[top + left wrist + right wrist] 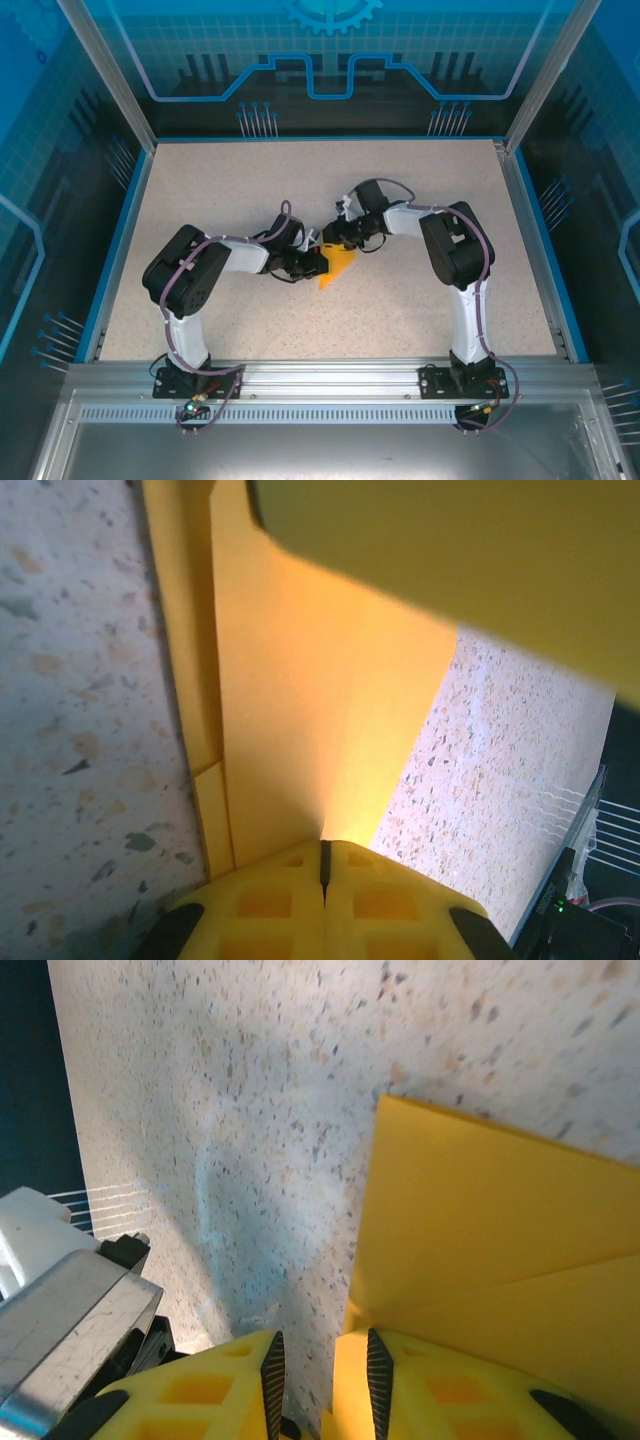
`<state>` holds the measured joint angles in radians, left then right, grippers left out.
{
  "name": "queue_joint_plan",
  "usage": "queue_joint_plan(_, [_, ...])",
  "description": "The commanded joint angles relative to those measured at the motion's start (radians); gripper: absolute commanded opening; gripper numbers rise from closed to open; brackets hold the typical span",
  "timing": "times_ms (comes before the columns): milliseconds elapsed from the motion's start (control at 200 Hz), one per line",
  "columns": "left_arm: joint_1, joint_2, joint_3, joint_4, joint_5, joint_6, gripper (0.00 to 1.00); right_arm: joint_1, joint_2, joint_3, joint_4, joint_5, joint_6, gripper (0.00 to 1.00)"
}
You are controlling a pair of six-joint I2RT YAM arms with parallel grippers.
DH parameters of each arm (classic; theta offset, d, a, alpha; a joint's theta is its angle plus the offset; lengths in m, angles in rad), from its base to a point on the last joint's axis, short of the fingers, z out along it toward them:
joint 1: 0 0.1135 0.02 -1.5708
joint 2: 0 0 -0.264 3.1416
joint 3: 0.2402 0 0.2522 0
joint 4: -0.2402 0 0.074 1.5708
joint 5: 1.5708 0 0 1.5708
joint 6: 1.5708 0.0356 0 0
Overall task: Fold a paper plane with a square sheet of paper (pick it up from the middle)
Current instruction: Fourth fold the wing at the center of the table.
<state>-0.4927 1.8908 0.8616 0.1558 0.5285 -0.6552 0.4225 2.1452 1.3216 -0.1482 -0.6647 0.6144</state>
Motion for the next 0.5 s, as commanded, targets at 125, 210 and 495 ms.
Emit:
queue_joint_plan(125, [-0.004,0.099,-0.064,-0.223,-0.124,0.038,0.0,-0.103,0.012,-0.015,0.046,0.193,0.052,0.33])
queue_joint_plan(210, [-0.003,0.099,-0.066,-0.224,-0.124,0.04,0.0,-0.129,0.011,-0.029,0.079,0.172,0.085,0.33])
queue_joint_plan(495, [-0.003,0.098,-0.068,-0.223,-0.122,0.045,0.0,-0.154,0.018,0.018,-0.001,0.204,0.09,0.34])
